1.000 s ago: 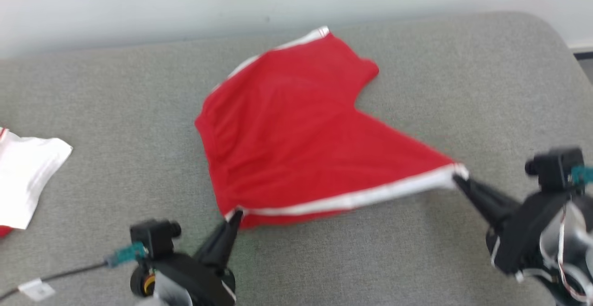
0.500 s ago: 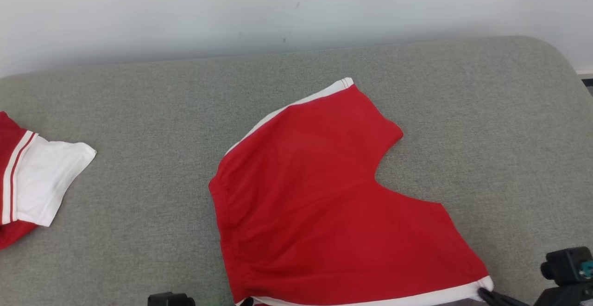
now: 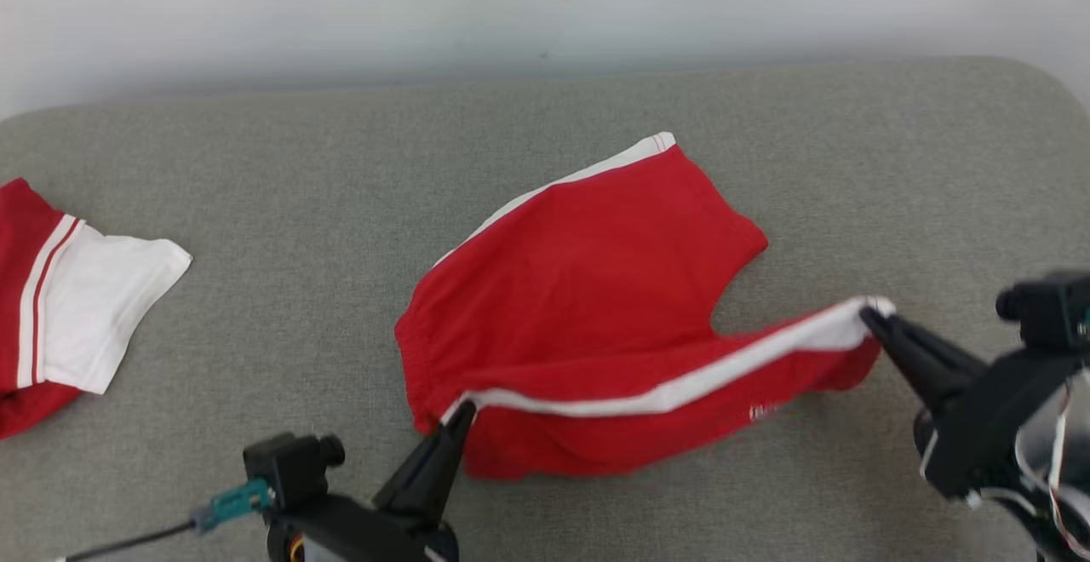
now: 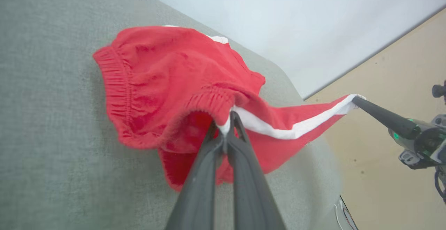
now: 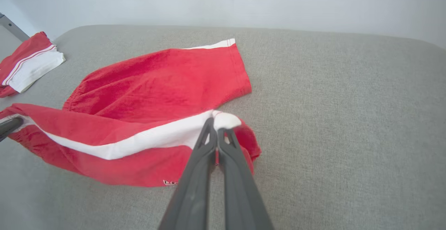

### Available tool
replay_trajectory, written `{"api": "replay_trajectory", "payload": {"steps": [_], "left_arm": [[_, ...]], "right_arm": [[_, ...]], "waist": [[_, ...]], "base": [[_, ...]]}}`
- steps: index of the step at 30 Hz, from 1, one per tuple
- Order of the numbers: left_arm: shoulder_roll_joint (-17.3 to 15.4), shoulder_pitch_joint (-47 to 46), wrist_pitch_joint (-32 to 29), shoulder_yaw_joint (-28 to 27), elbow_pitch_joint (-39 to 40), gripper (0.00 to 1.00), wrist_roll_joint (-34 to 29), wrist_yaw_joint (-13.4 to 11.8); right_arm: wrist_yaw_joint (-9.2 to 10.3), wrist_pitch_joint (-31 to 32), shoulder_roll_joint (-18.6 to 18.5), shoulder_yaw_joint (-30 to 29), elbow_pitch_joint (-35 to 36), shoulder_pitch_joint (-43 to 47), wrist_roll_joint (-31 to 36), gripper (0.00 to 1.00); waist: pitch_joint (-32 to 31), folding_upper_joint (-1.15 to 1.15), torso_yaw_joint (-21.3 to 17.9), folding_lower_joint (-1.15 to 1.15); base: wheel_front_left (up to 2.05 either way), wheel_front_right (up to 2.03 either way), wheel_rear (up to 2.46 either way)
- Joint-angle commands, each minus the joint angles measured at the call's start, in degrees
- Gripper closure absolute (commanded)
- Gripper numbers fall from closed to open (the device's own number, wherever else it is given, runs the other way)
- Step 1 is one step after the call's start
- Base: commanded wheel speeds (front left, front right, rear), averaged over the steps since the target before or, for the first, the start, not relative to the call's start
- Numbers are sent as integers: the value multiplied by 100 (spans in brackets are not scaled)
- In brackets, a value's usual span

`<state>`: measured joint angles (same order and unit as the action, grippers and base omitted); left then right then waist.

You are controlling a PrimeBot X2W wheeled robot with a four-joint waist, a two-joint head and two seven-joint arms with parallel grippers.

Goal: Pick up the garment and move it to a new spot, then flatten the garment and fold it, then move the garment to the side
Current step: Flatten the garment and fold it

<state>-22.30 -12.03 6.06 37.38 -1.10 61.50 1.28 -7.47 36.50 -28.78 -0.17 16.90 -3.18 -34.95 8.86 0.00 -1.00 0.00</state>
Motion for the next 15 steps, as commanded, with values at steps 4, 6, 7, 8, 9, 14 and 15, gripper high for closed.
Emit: {"api": "replay_trajectory", "payload": {"steps": [4, 6, 7, 8, 9, 14, 15], "left_arm": [[317, -586, 150, -148, -426, 100, -31, -63], [469, -850, 215, -217, -644, 100, -39, -89], [531, -970, 248, -249, -759, 100, -48, -104], [598, -1087, 271, -277, -876, 100, -55, -112], [663, -1191, 300, -303, -995, 100, -53, -113], [940, -1648, 445, -425, -1475, 100, -14, -97], [983, -1720, 463, -440, -1547, 100, -13, -93]], "right_arm": [[-7, -461, -196, 464, -671, -1066, 169, 100], [-7, -652, -257, 695, -1005, -1534, 249, 100], [-7, -731, -282, 813, -1185, -1758, 290, 100], [-7, -800, -282, 926, -1356, -1971, 294, 100], [-7, -873, -290, 1038, -1515, -2177, 303, 100], [-7, -1264, -264, 1425, -2339, -3063, 364, 100], [-7, -1355, -277, 1478, -2491, -3223, 379, 100]], "waist": [[303, 0, 213, 0], [428, 0, 283, 0], [479, 0, 315, 0], [544, 0, 350, 0], [596, 0, 380, 0], [861, 0, 530, 0], [919, 0, 563, 0]], "base": [[0, 0, 0], [0, 0, 0], [0, 0, 0], [0, 0, 0], [0, 0, 0], [0, 0, 0], [0, 0, 0]]}}
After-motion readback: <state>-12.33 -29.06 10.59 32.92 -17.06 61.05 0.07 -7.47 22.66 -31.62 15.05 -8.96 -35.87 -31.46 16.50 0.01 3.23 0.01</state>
